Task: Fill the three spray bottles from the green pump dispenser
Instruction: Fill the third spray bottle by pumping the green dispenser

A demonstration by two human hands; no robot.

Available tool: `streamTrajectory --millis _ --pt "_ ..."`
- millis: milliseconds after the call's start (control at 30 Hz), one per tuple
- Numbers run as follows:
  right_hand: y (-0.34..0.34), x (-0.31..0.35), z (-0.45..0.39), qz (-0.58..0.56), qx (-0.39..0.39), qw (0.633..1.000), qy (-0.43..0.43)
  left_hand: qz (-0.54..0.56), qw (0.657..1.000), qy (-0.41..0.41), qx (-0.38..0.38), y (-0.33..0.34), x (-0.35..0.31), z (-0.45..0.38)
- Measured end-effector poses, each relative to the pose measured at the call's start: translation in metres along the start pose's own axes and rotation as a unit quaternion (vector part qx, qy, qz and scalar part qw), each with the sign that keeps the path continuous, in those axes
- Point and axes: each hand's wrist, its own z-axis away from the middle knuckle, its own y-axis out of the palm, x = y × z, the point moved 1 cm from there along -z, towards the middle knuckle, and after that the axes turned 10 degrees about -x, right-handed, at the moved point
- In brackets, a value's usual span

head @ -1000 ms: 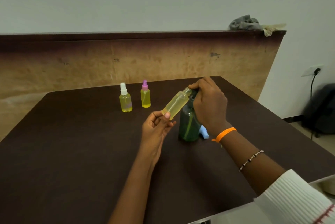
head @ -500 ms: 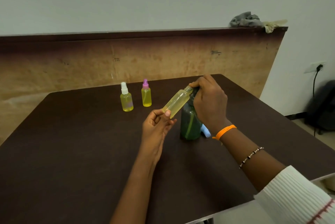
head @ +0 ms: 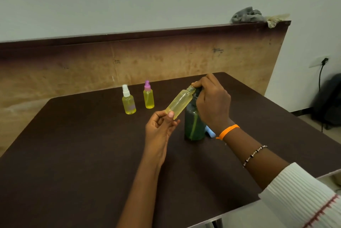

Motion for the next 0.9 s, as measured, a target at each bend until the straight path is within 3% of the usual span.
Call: streamTrajectory --millis 700,900 --pt "0.007 -0.003 0.014 0.005 -0.026 1.0 -0.01 -0.001 1.0 -0.002 0.0 -0.003 0.005 -0.001" --pt "0.002 -0.004 0.002 0.017 -0.001 0.999 -0.03 -0.004 1.0 -0.008 0.008 -0.003 0.003 0.0"
